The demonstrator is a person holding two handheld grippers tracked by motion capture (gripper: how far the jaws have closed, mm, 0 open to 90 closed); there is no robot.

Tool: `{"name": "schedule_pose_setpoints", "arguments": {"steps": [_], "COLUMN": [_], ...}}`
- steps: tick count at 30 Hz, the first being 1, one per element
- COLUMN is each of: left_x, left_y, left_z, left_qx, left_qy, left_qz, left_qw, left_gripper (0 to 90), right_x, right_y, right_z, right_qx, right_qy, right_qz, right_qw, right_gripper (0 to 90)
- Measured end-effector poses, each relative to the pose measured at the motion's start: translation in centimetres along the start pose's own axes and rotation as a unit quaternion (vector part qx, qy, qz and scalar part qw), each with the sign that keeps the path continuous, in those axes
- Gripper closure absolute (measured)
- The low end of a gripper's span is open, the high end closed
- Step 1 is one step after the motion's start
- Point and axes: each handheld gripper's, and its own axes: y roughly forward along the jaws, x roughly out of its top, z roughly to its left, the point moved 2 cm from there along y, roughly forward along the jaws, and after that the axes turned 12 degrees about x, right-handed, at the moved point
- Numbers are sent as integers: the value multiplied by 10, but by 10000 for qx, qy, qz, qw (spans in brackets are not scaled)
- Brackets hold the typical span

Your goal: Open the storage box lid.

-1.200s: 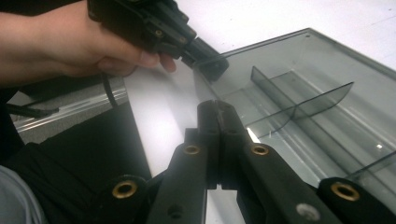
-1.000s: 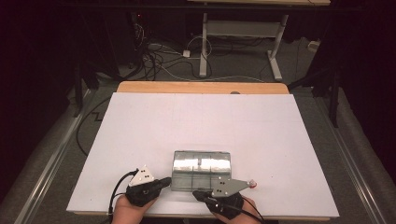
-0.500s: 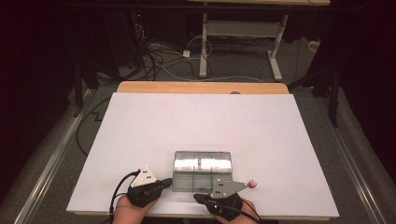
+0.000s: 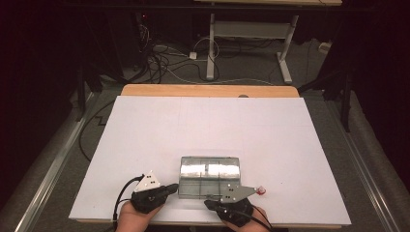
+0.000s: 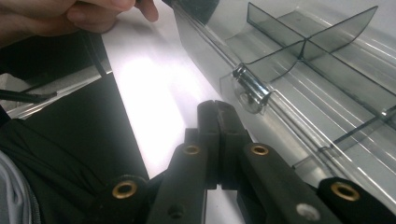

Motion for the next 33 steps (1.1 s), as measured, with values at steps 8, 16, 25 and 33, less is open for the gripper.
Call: {"name": "schedule_pose_setpoints", "arguments": {"steps": [8, 16, 25, 33], "left_x": [1, 0, 0, 0], "left_y": [-5, -2, -3, -2], "left_z": [13, 20, 18, 17], "left_qx": [-4, 111, 87, 60], "left_qy": [-240, -338, -287, -224], "left_qz": [-155, -147, -134, -132], "left_qw": [9996, 9993, 9995, 9996], "left_gripper": [875, 875, 875, 875], "right_x": [-1, -2, -2, -2], "right_y": [0, -1, 0, 0], "right_z": [-1, -4, -4, -5], "right_qx": [-49, -30, -59, -63], "right_qy": [23, 122, 156, 174], "right_qz": [28, -14, 7, 13], "right_qw": [10000, 9999, 9999, 9998], "right_gripper": [900, 900, 900, 900]}}
